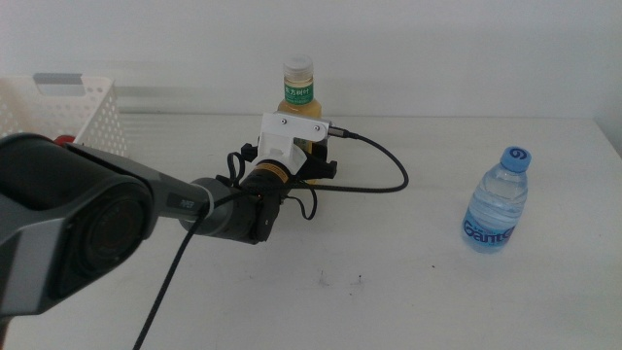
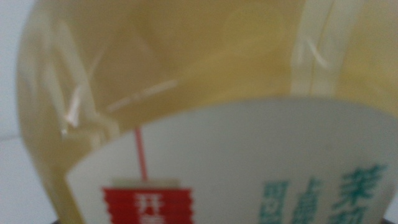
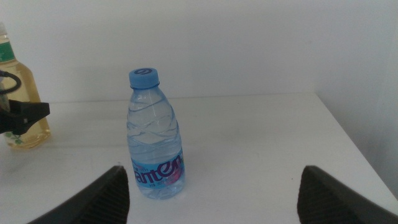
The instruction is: Use arms to grab the bottles and put them into the dustbin to the left of the table.
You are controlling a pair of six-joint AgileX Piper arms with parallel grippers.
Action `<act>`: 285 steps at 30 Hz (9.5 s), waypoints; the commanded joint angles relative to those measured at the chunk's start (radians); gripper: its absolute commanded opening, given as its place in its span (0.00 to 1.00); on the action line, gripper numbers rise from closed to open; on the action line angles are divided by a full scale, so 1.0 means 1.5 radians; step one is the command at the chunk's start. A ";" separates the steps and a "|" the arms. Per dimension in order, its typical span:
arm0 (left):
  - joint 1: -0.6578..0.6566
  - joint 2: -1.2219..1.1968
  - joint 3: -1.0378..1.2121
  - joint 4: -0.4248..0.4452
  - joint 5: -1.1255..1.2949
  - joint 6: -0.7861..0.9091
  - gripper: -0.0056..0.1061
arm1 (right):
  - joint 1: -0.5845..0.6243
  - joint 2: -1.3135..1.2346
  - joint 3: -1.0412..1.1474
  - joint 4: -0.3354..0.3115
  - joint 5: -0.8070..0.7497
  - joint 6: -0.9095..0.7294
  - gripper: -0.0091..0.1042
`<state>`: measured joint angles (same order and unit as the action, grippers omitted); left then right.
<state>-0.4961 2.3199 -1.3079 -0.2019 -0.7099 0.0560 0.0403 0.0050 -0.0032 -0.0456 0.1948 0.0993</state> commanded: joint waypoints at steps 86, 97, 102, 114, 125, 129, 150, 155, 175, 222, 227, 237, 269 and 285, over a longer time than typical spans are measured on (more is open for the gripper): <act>0.156 -0.964 0.269 -0.285 0.930 0.422 0.89 | -0.004 -0.003 0.002 -0.001 -0.009 -0.002 0.89; 0.028 -1.027 0.258 -0.072 0.964 0.154 0.89 | -0.004 -0.003 0.002 -0.001 -0.009 -0.002 0.89; 0.028 -1.027 0.258 -0.080 0.959 0.154 0.89 | -0.004 -0.003 0.002 -0.001 -0.009 -0.002 0.89; 0.028 -1.027 0.258 -0.080 0.955 0.154 0.89 | -0.002 0.003 0.002 -0.055 -0.200 -0.006 0.89; 0.028 -1.027 0.258 -0.080 0.955 0.154 0.89 | -0.001 0.400 0.002 -0.054 -0.537 0.046 0.89; 0.028 -1.027 0.258 -0.077 0.955 0.154 0.89 | -0.001 0.526 0.002 -0.061 -0.694 0.102 0.89; 0.028 -1.027 0.258 -0.077 0.954 0.154 0.89 | 0.048 0.970 -0.125 -0.128 -0.842 0.019 0.89; 0.028 -1.027 0.258 -0.075 0.954 0.154 0.89 | 0.077 1.028 -0.160 -0.054 -0.840 -0.049 0.89; 0.028 -1.027 0.258 -0.075 0.954 0.154 0.89 | 0.083 1.284 -0.351 -0.036 -0.840 -0.066 0.88; 0.028 -1.027 0.258 -0.075 0.952 0.154 0.89 | 0.385 1.390 -0.868 -0.051 -0.383 -0.017 0.88; 0.028 -1.027 0.258 -0.075 0.952 0.154 0.89 | 0.385 1.181 -0.638 -0.051 -0.360 0.049 0.87; 0.028 -1.027 0.258 -0.075 0.950 0.154 0.89 | 0.388 0.776 -0.630 -0.074 0.166 0.101 0.87; -0.006 -1.013 0.620 0.124 0.305 -0.098 0.89 | 0.388 0.664 -0.778 -0.070 0.395 0.061 0.87; -0.008 -0.860 0.710 0.166 0.155 -0.144 0.89 | 0.388 0.665 -0.778 -0.068 0.395 0.061 0.87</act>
<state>-0.5049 0.9998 -0.2441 0.0415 -0.4465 -0.1374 0.6178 1.0071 -1.1617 -0.1386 0.7912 0.1931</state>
